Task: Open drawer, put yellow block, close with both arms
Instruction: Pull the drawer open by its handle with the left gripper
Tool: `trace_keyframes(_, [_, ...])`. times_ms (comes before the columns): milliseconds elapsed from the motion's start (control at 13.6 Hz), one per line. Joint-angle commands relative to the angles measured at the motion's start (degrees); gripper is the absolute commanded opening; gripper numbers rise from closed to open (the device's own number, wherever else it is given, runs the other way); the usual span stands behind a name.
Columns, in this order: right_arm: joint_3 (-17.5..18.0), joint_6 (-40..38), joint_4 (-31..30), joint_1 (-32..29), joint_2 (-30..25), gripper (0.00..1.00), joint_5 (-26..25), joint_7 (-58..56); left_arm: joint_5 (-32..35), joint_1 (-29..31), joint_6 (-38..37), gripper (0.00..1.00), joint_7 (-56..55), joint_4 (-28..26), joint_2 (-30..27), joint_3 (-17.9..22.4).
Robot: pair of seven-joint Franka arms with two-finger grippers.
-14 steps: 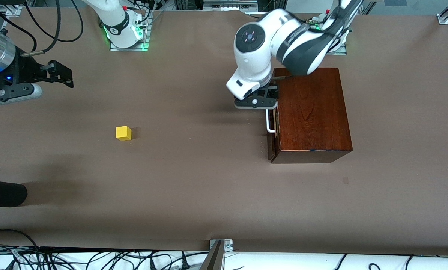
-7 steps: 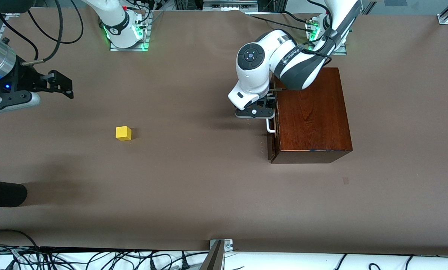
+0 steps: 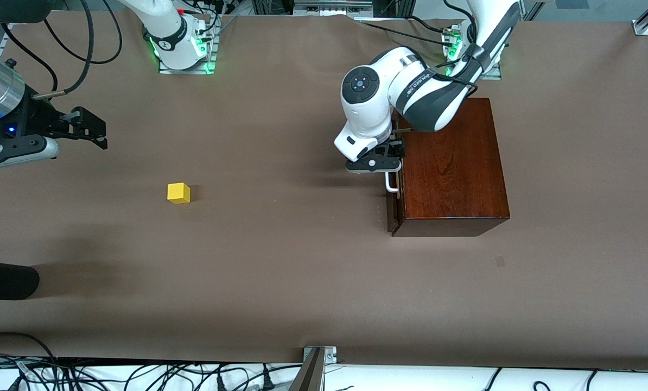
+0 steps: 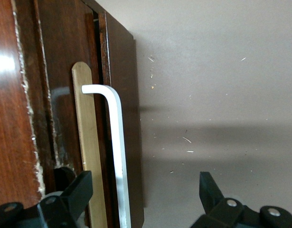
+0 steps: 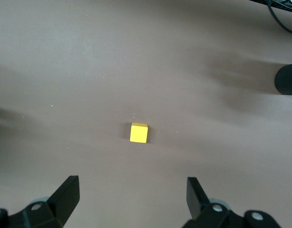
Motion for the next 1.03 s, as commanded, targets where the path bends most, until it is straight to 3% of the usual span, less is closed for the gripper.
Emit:
trace_keyframes(0, [0.35, 1.43, 0.38, 0.06, -0.06, 1.00, -0.58, -0.63, 1.76, -0.22, 1.25, 1.00, -2.07, -0.65, 0.52, -0.28])
trace_keyframes(957, [0.09, 3.64, 0.38, -1.17, 0.37, 1.00, -0.41, -0.63, 5.10, -2.59, 9.06, 1.00, -7.87, -0.13, 5.53, -0.45])
